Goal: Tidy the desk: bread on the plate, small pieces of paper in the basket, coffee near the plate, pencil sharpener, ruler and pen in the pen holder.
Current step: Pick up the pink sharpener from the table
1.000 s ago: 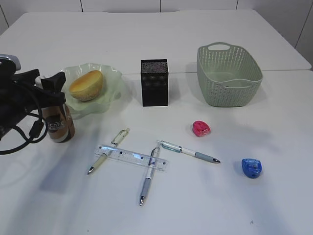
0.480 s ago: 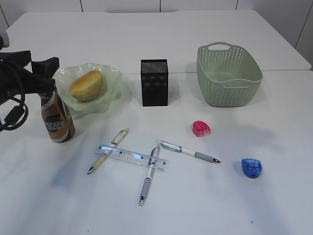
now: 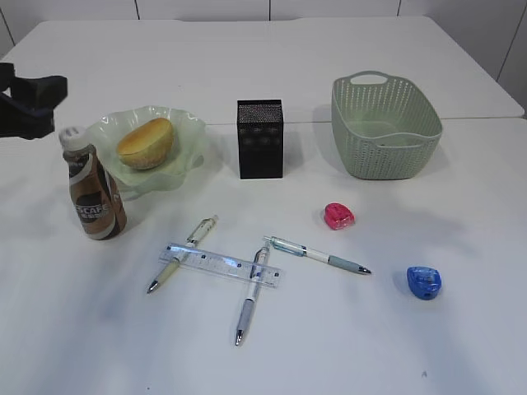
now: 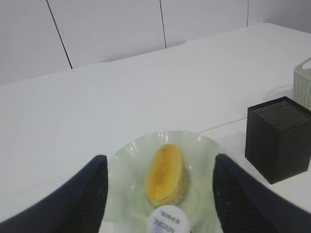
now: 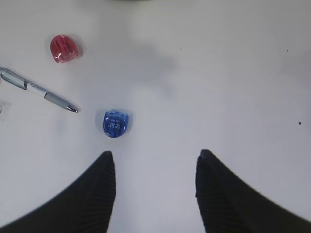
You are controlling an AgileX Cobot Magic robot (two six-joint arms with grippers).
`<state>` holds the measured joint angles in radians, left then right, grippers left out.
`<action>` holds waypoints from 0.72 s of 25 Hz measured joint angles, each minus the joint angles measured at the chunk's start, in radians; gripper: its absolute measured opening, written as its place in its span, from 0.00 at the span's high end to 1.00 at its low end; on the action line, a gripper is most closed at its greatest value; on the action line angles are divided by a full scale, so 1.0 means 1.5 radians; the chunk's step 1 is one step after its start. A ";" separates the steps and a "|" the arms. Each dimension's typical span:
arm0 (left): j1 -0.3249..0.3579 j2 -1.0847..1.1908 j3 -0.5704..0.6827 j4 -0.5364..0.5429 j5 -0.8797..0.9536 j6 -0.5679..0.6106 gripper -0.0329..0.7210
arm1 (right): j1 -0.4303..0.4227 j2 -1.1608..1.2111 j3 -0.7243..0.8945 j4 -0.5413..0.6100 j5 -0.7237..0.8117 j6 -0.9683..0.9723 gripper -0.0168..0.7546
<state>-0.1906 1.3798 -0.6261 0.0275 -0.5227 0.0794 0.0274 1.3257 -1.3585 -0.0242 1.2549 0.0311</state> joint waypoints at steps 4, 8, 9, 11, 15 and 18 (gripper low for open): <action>0.000 -0.086 -0.020 -0.001 0.133 0.000 0.32 | 0.000 0.000 0.000 0.000 0.000 0.027 0.43; 0.000 -0.150 -0.077 -0.018 0.295 0.000 0.32 | 0.000 0.001 0.000 0.016 0.000 0.061 0.43; 0.000 -0.160 -0.093 -0.018 0.335 0.000 0.32 | 0.000 0.006 0.000 0.030 0.000 0.070 0.43; 0.000 -0.179 -0.124 -0.025 0.405 0.000 0.32 | 0.000 0.010 0.000 0.036 0.000 0.076 0.43; 0.000 -0.200 -0.198 -0.050 0.544 0.000 0.32 | 0.000 0.051 0.000 0.045 -0.001 0.129 0.42; 0.000 -0.202 -0.251 -0.056 0.645 0.000 0.32 | 0.000 0.061 0.001 0.045 -0.003 0.138 0.42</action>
<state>-0.1906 1.0761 -1.0022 -0.0565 0.4447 0.0794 0.0274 1.4173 -1.3567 0.0428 1.2509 0.2386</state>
